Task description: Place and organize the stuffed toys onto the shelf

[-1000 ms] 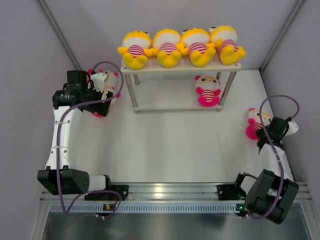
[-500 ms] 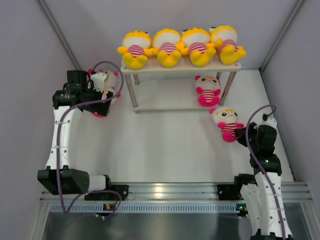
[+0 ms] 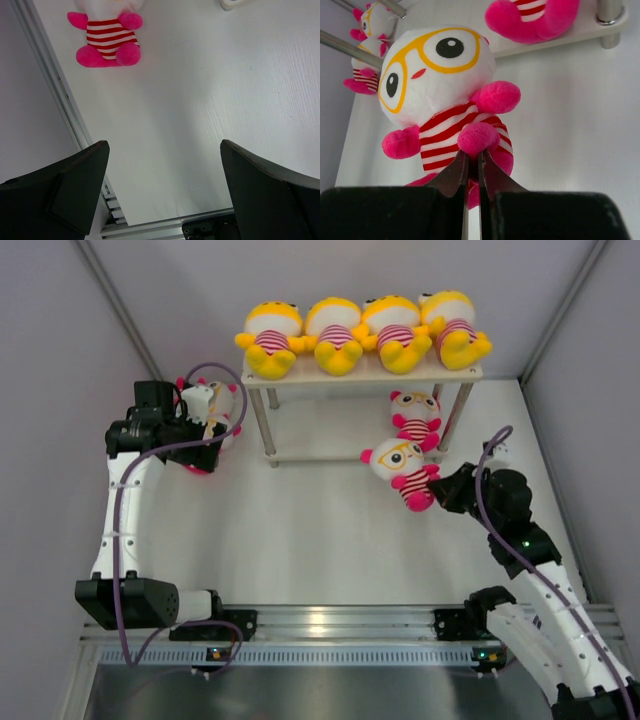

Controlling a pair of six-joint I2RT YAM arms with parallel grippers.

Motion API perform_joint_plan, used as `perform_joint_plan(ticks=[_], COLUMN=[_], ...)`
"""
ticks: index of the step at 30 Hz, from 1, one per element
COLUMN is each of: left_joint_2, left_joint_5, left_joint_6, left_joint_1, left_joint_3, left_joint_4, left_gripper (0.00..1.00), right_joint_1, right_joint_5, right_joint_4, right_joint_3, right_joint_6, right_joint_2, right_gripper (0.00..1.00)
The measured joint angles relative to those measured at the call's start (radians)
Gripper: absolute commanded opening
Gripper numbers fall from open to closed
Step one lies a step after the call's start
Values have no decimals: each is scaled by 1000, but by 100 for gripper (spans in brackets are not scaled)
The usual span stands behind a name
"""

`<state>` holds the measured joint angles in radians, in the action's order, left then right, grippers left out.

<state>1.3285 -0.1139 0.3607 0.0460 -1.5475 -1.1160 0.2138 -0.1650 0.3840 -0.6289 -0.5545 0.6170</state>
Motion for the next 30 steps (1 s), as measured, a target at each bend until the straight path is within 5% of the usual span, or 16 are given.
perform_joint_plan(ticks=[13, 30], left_joint_2=[-5, -5], left_joint_5=[11, 29], left_joint_6=[0, 0], left_joint_1=[0, 0], left_joint_3=[13, 26], left_joint_4=[-3, -4], left_gripper=[99, 99], right_joint_1=[311, 341], right_joint_5=[460, 661], right_joint_4=[-441, -585], right_joint_3=[-49, -265], right_joint_6=[-265, -423], right_joint_2=[415, 849], right_gripper=[0, 0])
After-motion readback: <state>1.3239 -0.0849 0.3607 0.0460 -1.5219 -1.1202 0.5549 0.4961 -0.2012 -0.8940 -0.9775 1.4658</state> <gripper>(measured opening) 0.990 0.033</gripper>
